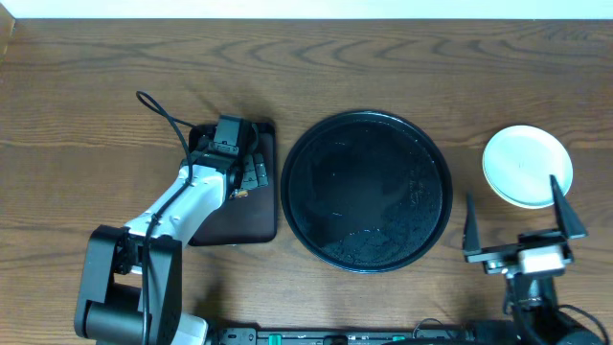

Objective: Clean dirty plates on tray and stack at the side

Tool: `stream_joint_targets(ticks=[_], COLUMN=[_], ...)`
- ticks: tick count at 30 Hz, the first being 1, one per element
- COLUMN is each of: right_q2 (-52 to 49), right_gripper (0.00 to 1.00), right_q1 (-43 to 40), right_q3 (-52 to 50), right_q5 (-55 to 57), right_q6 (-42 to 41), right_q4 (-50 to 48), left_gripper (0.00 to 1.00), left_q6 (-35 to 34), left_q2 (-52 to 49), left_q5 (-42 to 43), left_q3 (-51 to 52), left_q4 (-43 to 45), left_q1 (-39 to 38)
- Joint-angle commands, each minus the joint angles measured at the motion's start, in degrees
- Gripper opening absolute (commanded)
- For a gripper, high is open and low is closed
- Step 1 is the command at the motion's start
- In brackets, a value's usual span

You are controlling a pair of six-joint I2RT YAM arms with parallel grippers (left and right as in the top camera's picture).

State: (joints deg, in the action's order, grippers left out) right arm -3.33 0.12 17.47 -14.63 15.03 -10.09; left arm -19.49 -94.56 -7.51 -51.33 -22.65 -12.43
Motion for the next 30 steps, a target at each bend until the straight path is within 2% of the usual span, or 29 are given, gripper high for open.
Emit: stream_joint_targets(ticks=[1,8,14,30], right_q2=[3.17,3.04,3.02,2.23], right_gripper=[0.99,0.99,0.99,0.99], right_q1=[-0.50,-0.57,-0.57,-0.57], right_q3=[-7.19,-17.29,-17.16,-17.16], right_q5=[-0.85,-0.72,-0.50,-0.61], right_q6=[-1.18,-5.11,-5.16,-5.33], right_q4=[-2.54,-1.75,12.94,13.07], left_gripper=[0.99,0.99,0.99,0.99], left_q6=[-0.28,-0.28,-0.28,-0.28], left_q2=[-0.28,-0.28,-0.28,-0.28], left_q5=[-0.70,-0.70,-0.70,-0.70], left_q3=[0.35,0.35,0.35,0.35], left_q4=[-0.17,-0.17,-0.17,-0.17], left_q1=[0.24,0.24,0.24,0.24])
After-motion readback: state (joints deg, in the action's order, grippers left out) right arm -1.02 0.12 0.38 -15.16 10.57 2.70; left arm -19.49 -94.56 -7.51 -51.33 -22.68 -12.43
